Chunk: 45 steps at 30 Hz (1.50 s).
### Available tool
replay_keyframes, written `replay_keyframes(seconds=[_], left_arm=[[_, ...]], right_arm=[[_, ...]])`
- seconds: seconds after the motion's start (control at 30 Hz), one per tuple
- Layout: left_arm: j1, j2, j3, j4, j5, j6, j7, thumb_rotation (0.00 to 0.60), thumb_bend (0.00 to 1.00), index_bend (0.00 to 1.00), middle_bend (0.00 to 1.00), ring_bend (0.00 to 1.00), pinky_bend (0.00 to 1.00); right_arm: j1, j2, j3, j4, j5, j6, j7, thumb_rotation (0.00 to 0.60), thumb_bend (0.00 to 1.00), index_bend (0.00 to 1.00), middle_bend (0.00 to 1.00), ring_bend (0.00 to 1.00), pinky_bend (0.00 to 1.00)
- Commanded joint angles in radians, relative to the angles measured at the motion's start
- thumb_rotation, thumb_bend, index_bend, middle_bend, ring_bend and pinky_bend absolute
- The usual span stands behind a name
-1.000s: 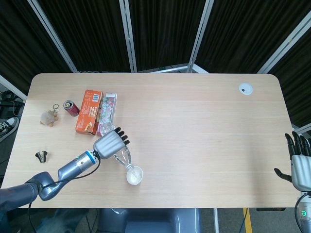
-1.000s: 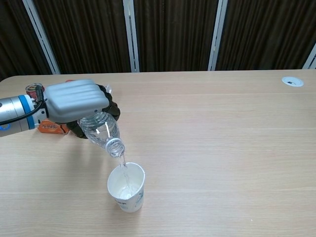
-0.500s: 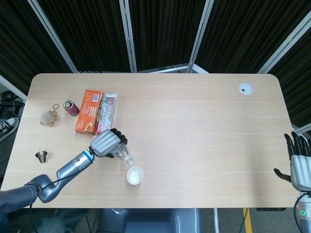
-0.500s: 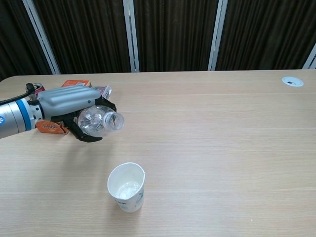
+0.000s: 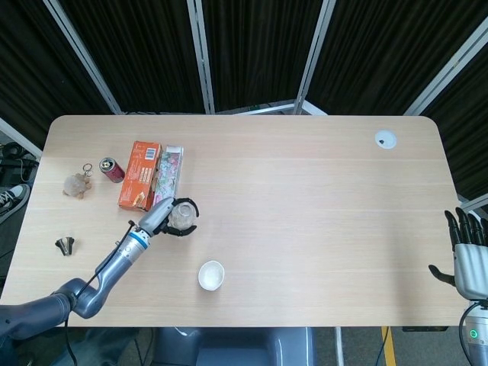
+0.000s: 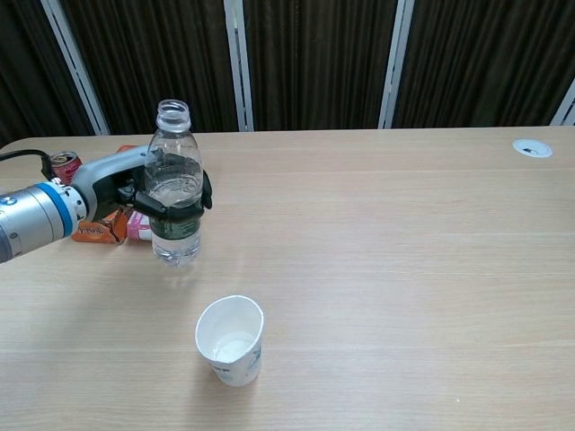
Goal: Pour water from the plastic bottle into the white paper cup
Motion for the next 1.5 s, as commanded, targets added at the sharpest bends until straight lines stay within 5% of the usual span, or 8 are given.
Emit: replay_keyframes(seconds=[0.03, 0.83, 1.03, 1.3, 1.5], left_arm=[[0.017, -0.052, -0.02, 0.062, -0.007, 0.004, -0.085, 0.6, 0.42, 0.5, 0.46, 0.37, 0.39], [0.027, -0.136, 0.013, 0.151, 0.064, 0.039, -0.183, 0.6, 0.35, 0.47, 0.44, 0.37, 0.39], [0.033, -0.142, 0.02, 0.16, 0.07, 0.048, -0.186, 0.6, 0.24, 0.39, 0.35, 0.29, 0.33], [0.039, -0.117, 0.041, 0.141, 0.093, 0.062, -0.178, 0.6, 0.24, 0.24, 0.24, 0.21, 0.22], [0.054, -0.065, 0.06, 0.081, 0.11, 0.086, -0.158, 0.6, 0.23, 0.11, 0.13, 0.03, 0.07]], right_arm=[[0.0, -0.001, 0.0, 0.001, 0.001, -0.001, 0.0, 0.6, 0.0, 0.0, 0.0, 0.0, 0.0], [0.0, -0.002, -0.002, 0.0, 0.003, -0.002, -0.004, 0.6, 0.0, 0.0, 0.0, 0.0, 0.0], [0.001, -0.002, -0.002, 0.001, 0.003, -0.002, -0.005, 0.6, 0.0, 0.0, 0.0, 0.0, 0.0], [-0.001, -0.002, -0.004, -0.003, 0.002, 0.0, -0.007, 0.6, 0.0, 0.0, 0.0, 0.0, 0.0], [-0.002, 0.001, -0.006, -0.009, -0.003, 0.003, -0.008, 0.6, 0.0, 0.0, 0.0, 0.0, 0.0]])
